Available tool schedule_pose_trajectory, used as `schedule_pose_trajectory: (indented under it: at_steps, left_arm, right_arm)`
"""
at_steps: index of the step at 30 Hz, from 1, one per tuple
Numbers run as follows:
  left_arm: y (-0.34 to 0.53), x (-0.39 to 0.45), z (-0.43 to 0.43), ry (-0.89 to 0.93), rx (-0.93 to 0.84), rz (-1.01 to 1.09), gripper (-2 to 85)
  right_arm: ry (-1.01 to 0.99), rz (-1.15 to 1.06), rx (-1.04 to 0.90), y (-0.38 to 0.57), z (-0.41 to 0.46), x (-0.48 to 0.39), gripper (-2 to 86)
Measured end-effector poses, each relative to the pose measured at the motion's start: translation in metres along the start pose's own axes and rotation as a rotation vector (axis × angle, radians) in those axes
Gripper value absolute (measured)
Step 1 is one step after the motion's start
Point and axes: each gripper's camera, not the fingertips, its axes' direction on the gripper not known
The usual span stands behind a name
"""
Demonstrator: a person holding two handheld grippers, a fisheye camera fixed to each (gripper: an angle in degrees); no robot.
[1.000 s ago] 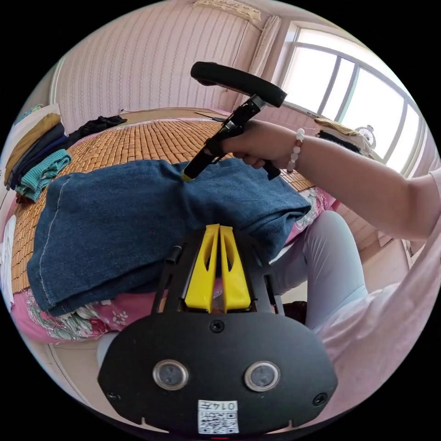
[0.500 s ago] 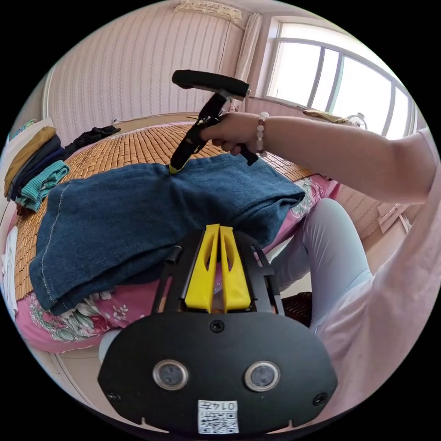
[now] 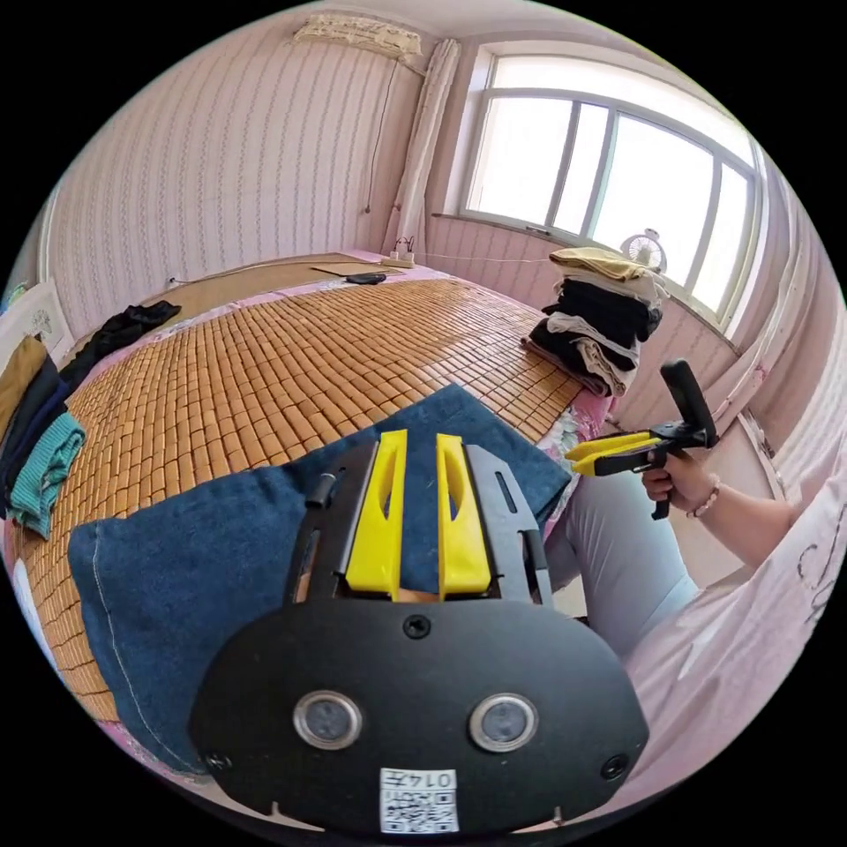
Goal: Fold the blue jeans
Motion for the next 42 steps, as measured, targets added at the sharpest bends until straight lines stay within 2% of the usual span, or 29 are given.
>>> schedule_pose_trajectory:
  at_steps: [5,8,10,12,15,17,20,23,26,28,31,35,36,37,39,40,42]
  left_arm:
    - [-0.073,0.005,0.088,-0.025,-0.14,-0.019,9.1]
    - [-0.097,0.01,0.141,0.002,-0.276,-0.023,10.4]
    - [-0.104,0.019,0.175,-0.015,-0.399,0.044,10.0]
    - [-0.109,0.021,0.183,-0.008,-0.416,0.096,8.9]
    - [-0.123,0.011,0.19,0.046,-0.474,0.024,5.7]
    - [-0.129,0.012,0.192,0.07,-0.463,0.014,3.6]
    - [-0.149,0.026,0.181,0.145,-0.34,0.008,2.1]
    - [-0.176,0.038,0.153,0.284,-0.164,-0.033,1.6]
    - [-0.194,0.039,0.107,0.371,-0.013,-0.016,1.5]
    - [-0.191,0.027,0.059,0.334,0.075,0.037,1.6]
    - [-0.16,-0.013,-0.005,0.23,0.139,0.024,1.8]
    - [-0.091,-0.076,-0.073,0.04,0.167,-0.098,2.1]
    - [-0.064,-0.095,-0.087,-0.095,0.138,-0.155,1.9]
    - [-0.032,-0.114,-0.099,-0.273,0.121,-0.238,0.6]
    - [0.017,-0.138,-0.11,-0.429,0.087,-0.349,-0.4]
    - [0.047,-0.149,-0.115,-0.42,0.051,-0.43,-0.6]
    - [0.081,-0.15,-0.119,-0.351,0.038,-0.463,-0.8]
  right_arm:
    - [-0.137,0.013,-0.042,0.005,0.016,0.026,12.6]
    - [-0.178,-0.014,-0.05,0.011,0.018,0.035,8.6]
    - [-0.18,-0.02,-0.035,0.014,0.015,0.04,6.3]
    - [-0.186,-0.048,-0.023,0.018,0.009,0.043,4.0]
    - [-0.192,-0.074,-0.034,0.02,0.003,0.048,2.9]
    - [-0.21,-0.07,-0.018,0.023,-0.006,0.055,2.6]
    - [-0.153,-0.06,0.035,0.03,-0.04,0.069,2.2]
    - [-0.074,-0.038,0.182,0.041,-0.1,0.079,2.1]
    - [-0.053,-0.114,0.344,0.044,-0.164,0.064,2.1]
    - [-0.083,-0.209,0.391,0.037,-0.186,0.04,2.1]
    - [-0.23,-0.395,0.383,0.013,-0.178,-0.012,2.2]
    - [-0.462,-0.611,0.247,-0.025,-0.094,-0.109,3.0]
    - [-0.491,-0.647,0.191,-0.031,-0.059,-0.139,3.4]
    - [-0.49,-0.669,0.165,-0.032,-0.04,-0.153,3.8]
    - [-0.378,-0.731,-0.066,-0.029,0.039,-0.192,5.5]
    - [-0.344,-0.724,-0.115,-0.027,0.053,-0.195,5.4]
    - [-0.256,-0.702,-0.185,-0.012,0.073,-0.19,4.1]
